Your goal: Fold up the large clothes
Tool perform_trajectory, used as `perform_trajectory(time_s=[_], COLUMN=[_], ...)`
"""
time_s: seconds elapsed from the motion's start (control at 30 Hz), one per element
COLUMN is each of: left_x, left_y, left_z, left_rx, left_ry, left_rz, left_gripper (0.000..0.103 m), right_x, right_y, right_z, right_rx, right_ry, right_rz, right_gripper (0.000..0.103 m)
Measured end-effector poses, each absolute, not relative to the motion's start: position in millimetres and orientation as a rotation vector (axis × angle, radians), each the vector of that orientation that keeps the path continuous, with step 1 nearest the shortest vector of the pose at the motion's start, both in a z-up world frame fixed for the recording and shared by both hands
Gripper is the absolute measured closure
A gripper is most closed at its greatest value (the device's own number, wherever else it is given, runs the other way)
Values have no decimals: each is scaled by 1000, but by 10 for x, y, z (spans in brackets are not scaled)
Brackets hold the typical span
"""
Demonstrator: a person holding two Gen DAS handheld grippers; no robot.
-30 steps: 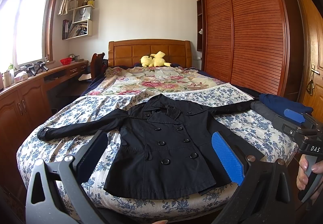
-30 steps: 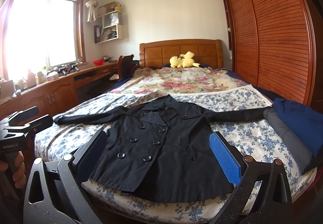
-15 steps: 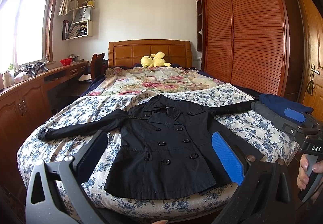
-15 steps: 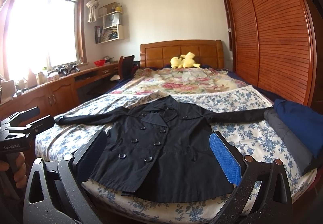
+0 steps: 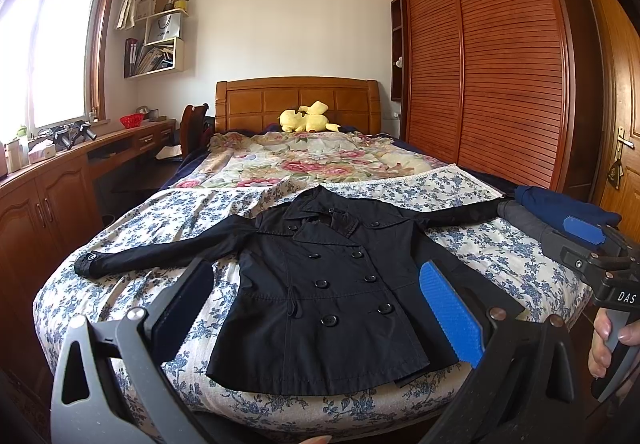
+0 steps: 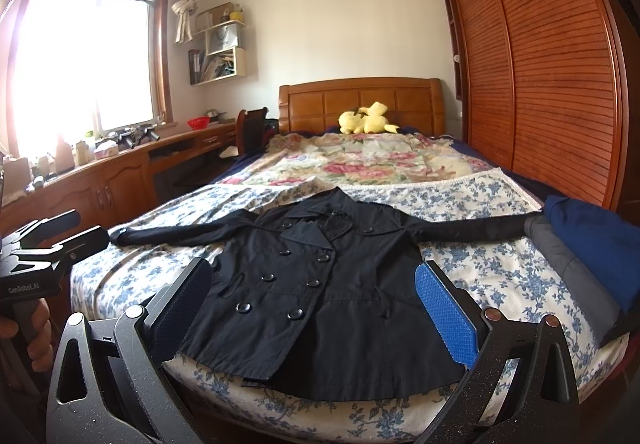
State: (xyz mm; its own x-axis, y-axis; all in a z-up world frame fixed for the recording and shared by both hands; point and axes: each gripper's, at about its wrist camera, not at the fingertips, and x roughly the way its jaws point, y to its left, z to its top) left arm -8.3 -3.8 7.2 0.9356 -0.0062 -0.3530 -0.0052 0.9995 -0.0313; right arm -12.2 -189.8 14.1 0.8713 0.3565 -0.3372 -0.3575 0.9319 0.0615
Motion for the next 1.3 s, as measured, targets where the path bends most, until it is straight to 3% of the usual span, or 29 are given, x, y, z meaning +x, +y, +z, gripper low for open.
perform_trajectory(time_s=[0.5,1.3], left_x=[286,840], left_y=[248,1297], left_z=[-337,-1222], left_rx=[-57,-92], left_ry=[475,647], left_rz=[24,179], left_gripper=[0,0], right_x=[160,1518], right_y=[-1742,-793], right_z=[-105,-901], right_rx=[-20,-81], right_ry=[395,527], right_rz=[396,587], right_gripper=[0,0])
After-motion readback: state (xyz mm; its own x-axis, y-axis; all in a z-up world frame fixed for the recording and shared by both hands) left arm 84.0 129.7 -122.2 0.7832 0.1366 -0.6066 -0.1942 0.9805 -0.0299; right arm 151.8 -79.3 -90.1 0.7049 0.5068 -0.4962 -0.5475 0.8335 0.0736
